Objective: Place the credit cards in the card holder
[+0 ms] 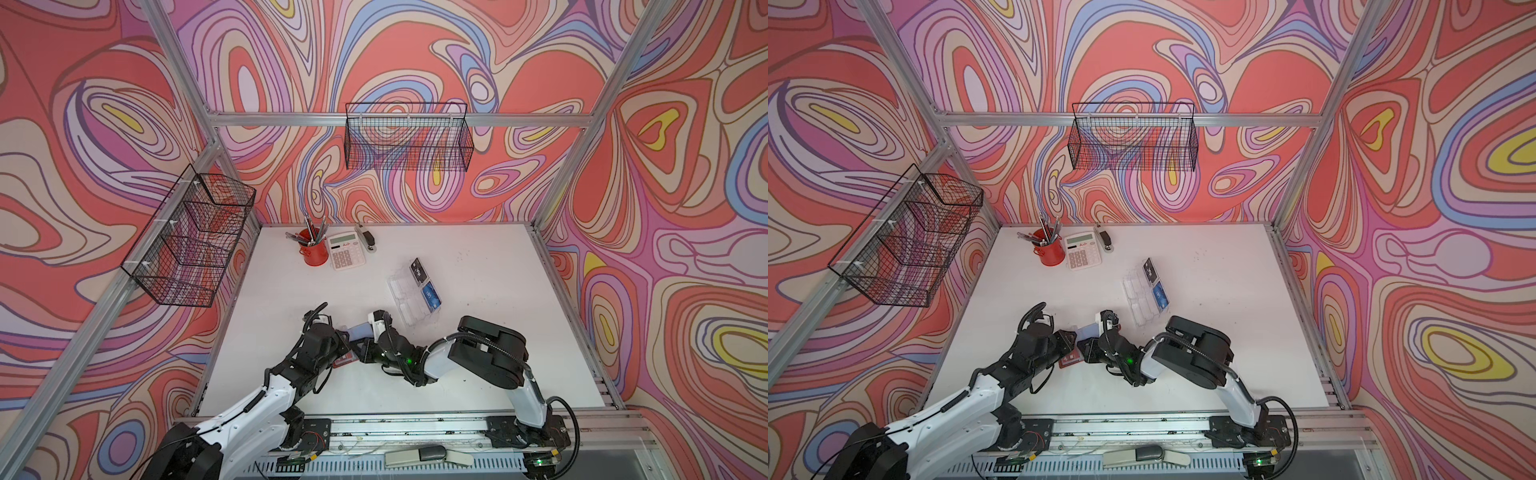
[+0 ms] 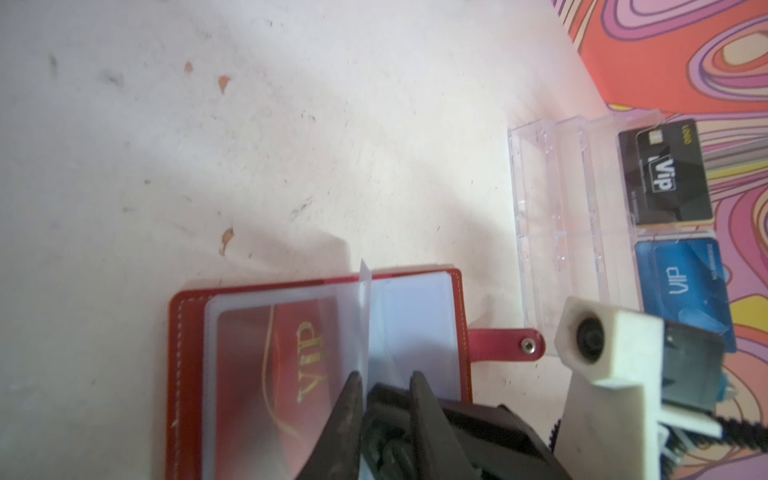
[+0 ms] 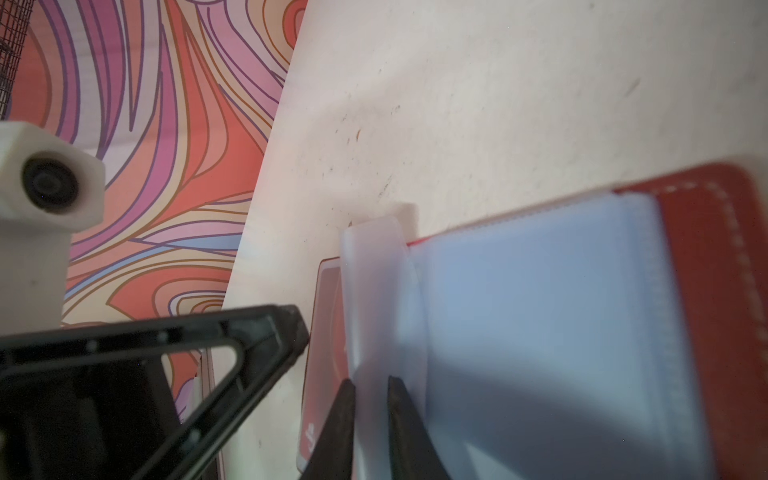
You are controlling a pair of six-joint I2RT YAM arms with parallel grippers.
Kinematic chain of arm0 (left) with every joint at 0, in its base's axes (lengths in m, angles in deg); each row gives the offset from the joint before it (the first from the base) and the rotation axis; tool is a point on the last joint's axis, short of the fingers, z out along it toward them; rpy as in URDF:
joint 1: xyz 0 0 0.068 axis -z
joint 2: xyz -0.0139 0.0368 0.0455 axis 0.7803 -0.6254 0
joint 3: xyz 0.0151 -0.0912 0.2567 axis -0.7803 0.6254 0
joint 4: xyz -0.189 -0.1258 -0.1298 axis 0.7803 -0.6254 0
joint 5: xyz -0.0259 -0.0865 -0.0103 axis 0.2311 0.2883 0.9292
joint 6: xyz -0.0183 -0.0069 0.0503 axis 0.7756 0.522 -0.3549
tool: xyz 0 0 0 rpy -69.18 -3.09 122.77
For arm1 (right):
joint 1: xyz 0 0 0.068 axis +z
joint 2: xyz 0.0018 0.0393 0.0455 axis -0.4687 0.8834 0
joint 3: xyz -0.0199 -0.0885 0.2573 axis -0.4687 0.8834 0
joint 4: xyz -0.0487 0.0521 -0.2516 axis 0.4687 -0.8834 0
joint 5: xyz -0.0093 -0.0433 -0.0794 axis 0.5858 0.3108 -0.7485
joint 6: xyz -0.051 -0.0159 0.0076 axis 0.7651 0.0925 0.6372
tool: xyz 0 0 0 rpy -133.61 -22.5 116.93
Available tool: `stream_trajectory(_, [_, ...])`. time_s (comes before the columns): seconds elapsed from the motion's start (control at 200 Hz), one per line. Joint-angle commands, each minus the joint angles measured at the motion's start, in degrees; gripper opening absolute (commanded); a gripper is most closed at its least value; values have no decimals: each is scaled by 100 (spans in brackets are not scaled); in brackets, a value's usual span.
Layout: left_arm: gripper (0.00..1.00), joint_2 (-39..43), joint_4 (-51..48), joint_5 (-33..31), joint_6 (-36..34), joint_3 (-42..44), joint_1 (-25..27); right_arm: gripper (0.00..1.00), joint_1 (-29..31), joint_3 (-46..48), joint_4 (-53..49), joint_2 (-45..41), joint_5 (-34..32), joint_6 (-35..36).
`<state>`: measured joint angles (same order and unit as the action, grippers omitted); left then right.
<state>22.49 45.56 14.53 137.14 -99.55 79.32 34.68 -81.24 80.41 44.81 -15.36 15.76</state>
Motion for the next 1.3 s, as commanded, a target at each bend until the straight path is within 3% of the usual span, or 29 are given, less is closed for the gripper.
stream_trajectory(0.0, [24,-380,-30,-138,-50,-405,-26,16,56,132,80,73,28,-118])
stream_trajectory(0.15, [24,-761,-430,-345,-251,-695,-21,16,91,122,-73,-24,-14,-30])
stream_trajectory(0.31, [30,-717,-579,-684,-225,-659,-25,15,99,93,-162,-65,-1,3])
stream_trajectory(0.726, [33,-814,-693,-579,-106,-627,-24,14,101,-80,-421,-146,-46,110])
stream_trajectory(1.072, [21,-1250,-786,-521,-171,-791,-26,15,99,-144,-614,-320,-77,236])
stream_trajectory(1.292, [8,-1411,-736,-391,-253,-856,-22,15,100,-153,-622,-346,-71,253])
